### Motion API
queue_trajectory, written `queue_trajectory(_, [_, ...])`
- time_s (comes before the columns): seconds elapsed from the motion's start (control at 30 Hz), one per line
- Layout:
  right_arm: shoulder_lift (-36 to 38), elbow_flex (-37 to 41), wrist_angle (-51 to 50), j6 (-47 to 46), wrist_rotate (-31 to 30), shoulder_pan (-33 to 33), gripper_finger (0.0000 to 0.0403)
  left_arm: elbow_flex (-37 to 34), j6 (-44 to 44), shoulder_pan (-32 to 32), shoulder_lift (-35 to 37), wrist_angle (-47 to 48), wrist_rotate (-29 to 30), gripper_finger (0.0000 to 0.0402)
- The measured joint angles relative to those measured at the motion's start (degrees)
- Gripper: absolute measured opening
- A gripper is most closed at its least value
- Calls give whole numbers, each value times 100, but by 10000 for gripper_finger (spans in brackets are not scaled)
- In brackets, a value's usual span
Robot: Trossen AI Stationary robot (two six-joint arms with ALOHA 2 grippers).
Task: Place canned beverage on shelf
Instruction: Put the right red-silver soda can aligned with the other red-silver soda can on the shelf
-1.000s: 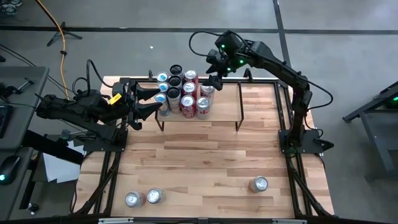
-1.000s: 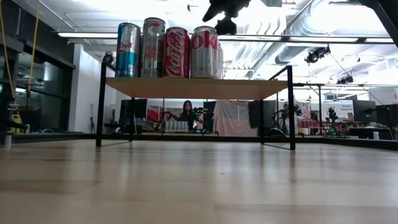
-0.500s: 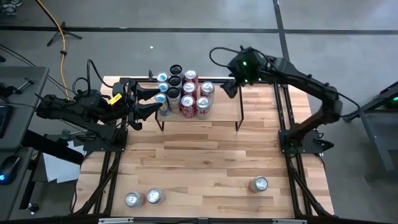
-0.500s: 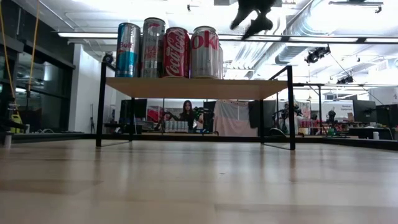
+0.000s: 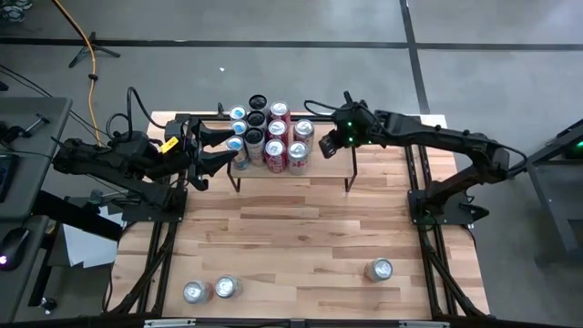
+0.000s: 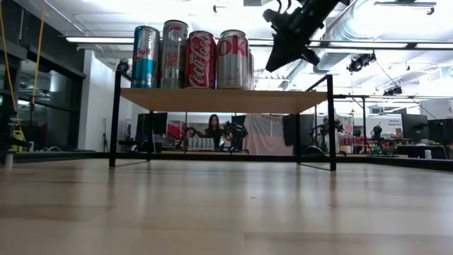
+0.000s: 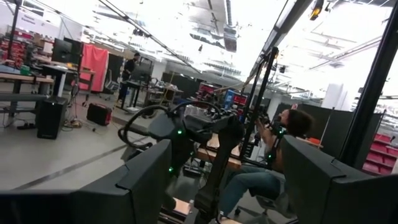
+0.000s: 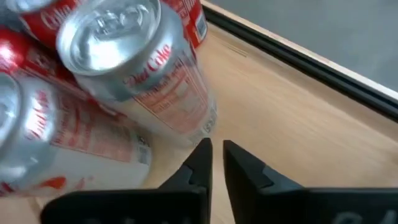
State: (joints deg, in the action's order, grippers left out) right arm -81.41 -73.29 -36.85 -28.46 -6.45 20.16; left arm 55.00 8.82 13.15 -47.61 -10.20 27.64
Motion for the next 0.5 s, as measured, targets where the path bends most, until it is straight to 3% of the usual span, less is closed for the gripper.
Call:
queue_trajectory(0.37, [-140,88,465,-360,-259,-203,5,2,-449,0,-48,439,-105,237])
queue_trajectory(0.5, [-149,88,492,-300,-520,-184,3,2,-329,2,-101,767,-103,191])
